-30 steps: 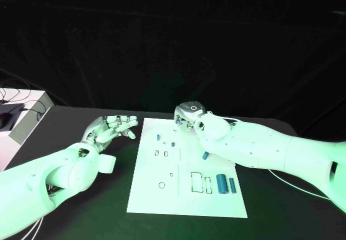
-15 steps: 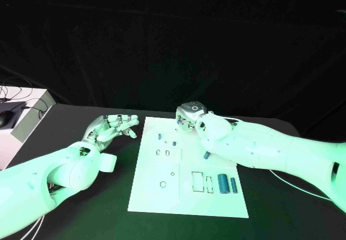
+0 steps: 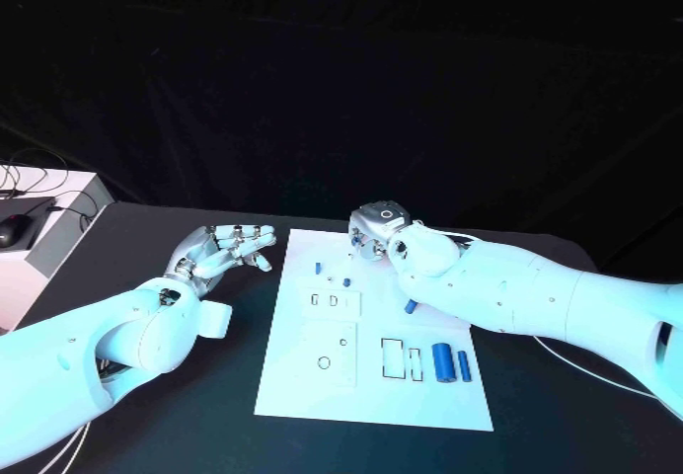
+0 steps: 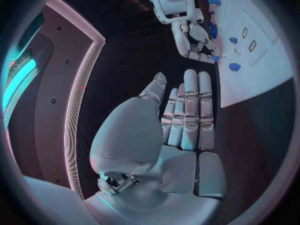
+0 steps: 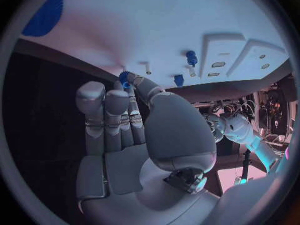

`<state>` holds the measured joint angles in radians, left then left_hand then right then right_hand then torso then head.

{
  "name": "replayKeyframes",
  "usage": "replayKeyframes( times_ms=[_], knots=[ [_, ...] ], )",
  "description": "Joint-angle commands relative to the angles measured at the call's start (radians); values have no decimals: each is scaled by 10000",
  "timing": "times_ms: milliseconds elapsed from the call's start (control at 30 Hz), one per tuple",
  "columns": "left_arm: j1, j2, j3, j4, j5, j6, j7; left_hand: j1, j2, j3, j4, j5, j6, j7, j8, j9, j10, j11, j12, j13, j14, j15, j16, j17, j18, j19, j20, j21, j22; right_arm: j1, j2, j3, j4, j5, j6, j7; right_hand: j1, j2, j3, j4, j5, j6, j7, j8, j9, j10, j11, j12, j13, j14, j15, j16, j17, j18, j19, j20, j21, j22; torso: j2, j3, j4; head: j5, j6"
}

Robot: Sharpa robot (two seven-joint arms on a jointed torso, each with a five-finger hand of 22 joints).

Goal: Assemble the parts on the task board

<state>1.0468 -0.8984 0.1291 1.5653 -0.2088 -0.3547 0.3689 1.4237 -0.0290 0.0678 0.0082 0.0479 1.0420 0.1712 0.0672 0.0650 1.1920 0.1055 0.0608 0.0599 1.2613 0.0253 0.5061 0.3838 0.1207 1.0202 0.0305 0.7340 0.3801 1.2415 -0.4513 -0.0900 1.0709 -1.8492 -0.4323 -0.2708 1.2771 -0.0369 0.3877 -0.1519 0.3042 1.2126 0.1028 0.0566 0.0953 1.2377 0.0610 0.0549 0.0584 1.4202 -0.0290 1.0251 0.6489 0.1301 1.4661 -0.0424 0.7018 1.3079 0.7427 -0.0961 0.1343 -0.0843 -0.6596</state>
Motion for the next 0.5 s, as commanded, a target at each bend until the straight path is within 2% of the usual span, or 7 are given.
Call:
replayKeyframes(
  times_ms=[33,267,467,500],
  knots=[
    [2,10,9,19,-55,166,79,10,27,8,-61,20,-70,-17,-41,-12,-83,-14,-13,-4,-57,-1,-1,-16,28,-92,-6,60,-9,-3,29,-1,-42,-43,13,124,81,71,-9,41,-70,-40,45,65,219,-80,22,33,16,-29,-24,-23,13,186,536,-27,-61,692,17,-3,-4,4,7],
    [2,23,11,-4,-55,168,72,10,27,8,-61,20,-70,-17,-41,-12,-83,-14,-13,-4,-57,-1,-1,-16,28,-92,-6,60,-9,-3,75,-2,-144,49,-23,175,9,-79,-38,184,-458,-338,137,54,56,-446,143,31,10,-49,57,-86,-17,250,517,38,-379,654,20,-14,-14,0,20],
    [2,37,11,-20,-55,175,65,43,71,61,-133,22,-91,-9,-43,-14,-103,-11,-14,-5,-55,-6,-20,-46,38,-114,-2,127,-108,-3,130,-6,-231,163,-26,258,-28,-395,72,358,-522,-663,239,55,-238,-861,274,37,8,-49,138,-233,-141,391,500,127,-1004,487,23,-12,-9,43,15],
    [2,39,11,-21,-55,176,65,73,90,92,-146,23,-90,-6,-43,-14,-107,-10,-15,-6,-61,-7,-22,-46,41,-117,-7,133,-106,-3,139,-7,-242,182,-34,275,-54,-481,51,372,-529,-827,290,41,-277,-1146,353,43,3,-64,180,-275,-171,434,483,144,-1245,422,24,-13,-9,27,16]
  ],
)
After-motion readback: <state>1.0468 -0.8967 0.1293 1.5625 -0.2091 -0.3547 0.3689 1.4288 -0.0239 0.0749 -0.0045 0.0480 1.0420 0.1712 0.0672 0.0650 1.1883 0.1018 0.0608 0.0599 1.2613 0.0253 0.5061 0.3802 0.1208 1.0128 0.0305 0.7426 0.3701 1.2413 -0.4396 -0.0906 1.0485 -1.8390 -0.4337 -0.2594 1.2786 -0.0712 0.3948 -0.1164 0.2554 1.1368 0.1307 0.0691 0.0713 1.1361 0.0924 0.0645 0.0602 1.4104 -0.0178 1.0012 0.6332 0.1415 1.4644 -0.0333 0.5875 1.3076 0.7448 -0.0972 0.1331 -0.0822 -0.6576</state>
